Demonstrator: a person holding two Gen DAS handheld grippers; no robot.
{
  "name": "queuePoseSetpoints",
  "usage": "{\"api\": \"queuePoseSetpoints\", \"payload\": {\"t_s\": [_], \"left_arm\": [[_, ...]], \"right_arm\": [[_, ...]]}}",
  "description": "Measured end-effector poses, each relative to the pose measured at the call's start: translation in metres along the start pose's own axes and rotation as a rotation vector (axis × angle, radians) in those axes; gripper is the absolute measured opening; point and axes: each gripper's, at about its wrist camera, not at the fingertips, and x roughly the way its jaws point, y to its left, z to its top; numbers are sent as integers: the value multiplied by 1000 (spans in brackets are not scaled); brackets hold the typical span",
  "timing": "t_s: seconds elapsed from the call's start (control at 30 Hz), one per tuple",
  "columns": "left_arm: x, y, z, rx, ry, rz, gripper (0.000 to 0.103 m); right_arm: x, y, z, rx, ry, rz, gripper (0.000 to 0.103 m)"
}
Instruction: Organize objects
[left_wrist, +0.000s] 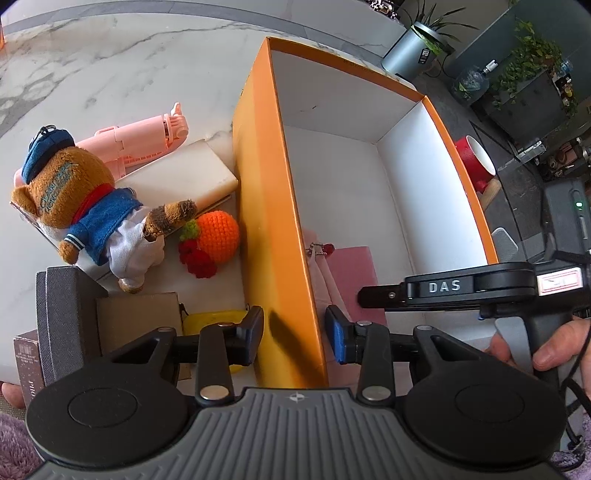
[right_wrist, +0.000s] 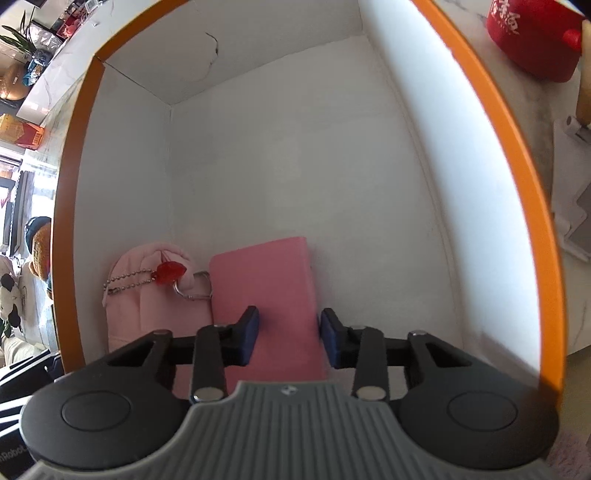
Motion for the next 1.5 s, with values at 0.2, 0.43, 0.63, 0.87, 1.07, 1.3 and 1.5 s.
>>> {"api": "queuePoseSetpoints", "payload": {"t_s": [0.2,0.43,0.63,0.87,1.07,1.3,1.5], "left_arm": [[0,2,0,-10,0,-3,41],[-4,7,-2,-19,-6,-4,39],[-3,11,-3,-33,-5,-27,39],[-5,13,-4,-44,-8,-33,37],[-7,14,-5,-38,-16,-40,38],[-10,13,-4,-29,-26,-41,38],[-13,11,-5,-22,-46,-39,39]], "right_arm": [[-36,19,-10,-47,-68,133,15],[-18,46,-17,-91,-71,137,25],[-25,53,-28,-149,-114,35,19],[-22,69,-34,-237,-130,-57,19],[-20,45,-26,-68,-102,110,25],[-24,30,-30,15,-92,193,26],[-27,30,-32,-4,-112,179,20]]}}
